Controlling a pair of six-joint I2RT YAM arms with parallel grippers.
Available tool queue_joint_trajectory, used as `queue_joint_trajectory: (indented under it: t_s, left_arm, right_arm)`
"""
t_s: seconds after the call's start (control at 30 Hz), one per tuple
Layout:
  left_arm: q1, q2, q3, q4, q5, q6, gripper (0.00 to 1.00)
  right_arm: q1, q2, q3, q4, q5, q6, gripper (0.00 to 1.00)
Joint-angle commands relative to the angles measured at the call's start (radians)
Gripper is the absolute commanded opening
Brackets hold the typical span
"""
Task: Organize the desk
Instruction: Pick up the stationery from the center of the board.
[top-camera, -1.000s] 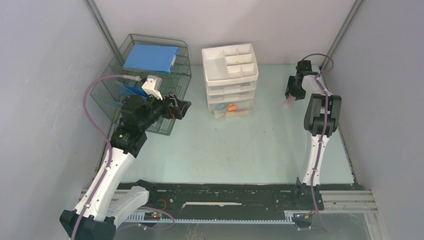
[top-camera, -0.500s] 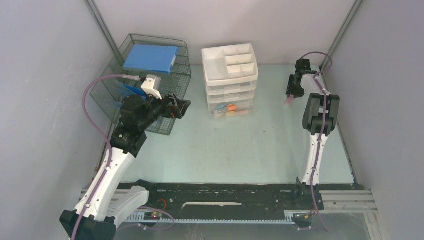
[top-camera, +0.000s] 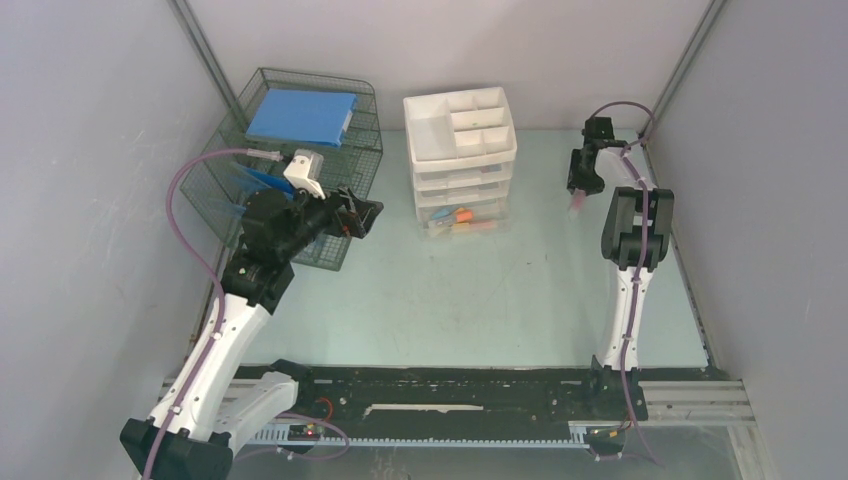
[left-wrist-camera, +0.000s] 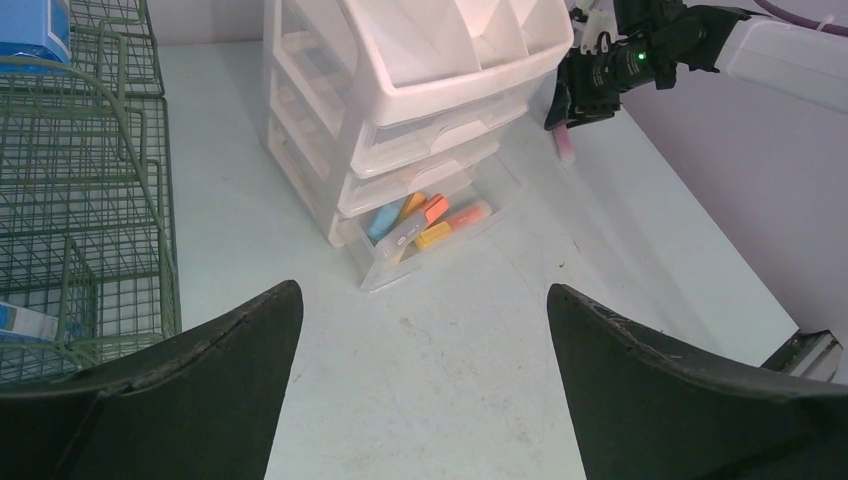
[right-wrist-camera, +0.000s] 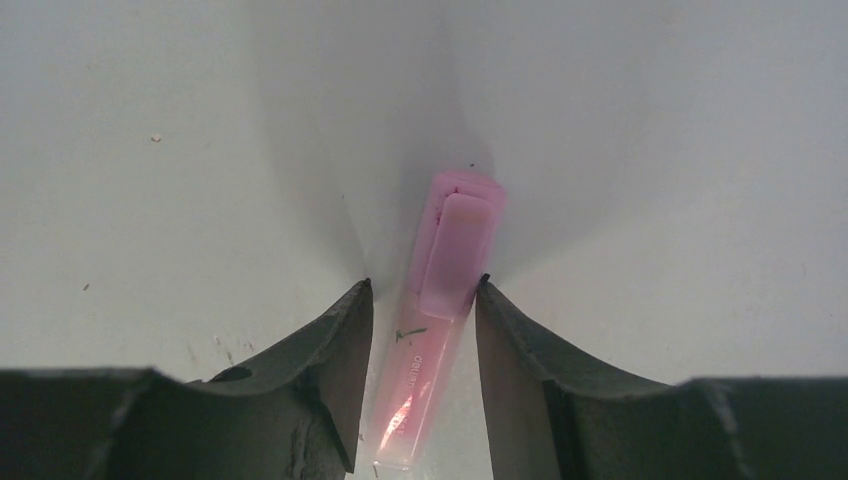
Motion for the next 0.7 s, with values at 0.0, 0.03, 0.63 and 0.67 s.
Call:
queue_joint_trajectory:
  t_s: [0.0, 0.03, 0.63, 0.67]
  left_arm:
    - [0.01, -0.005, -0.017, 0.036, 0.021, -0.017, 1.0]
    - [0.009, -0.005, -0.017, 0.036, 0.021, -0.017, 1.0]
    - [0.013, -0.021, -0.044, 0.118, 0.154, -0.03, 1.0]
    - [0.013, -0.02, -0.046, 0.127, 0.172, -0.032, 1.0]
  right_arm:
    - [0.015, 0.04, 0.007, -0.065, -0.006, -0.023, 0.49]
    - [0.017, 0.039, 0.005, -0.067, -0.011, -0.023, 0.47]
    - [0.016, -0.166, -0.159, 0.042, -0.184, -0.07, 0.07]
    - [0.012, -0.197, -0.183, 0.058, -0.202, -0.065, 0.06]
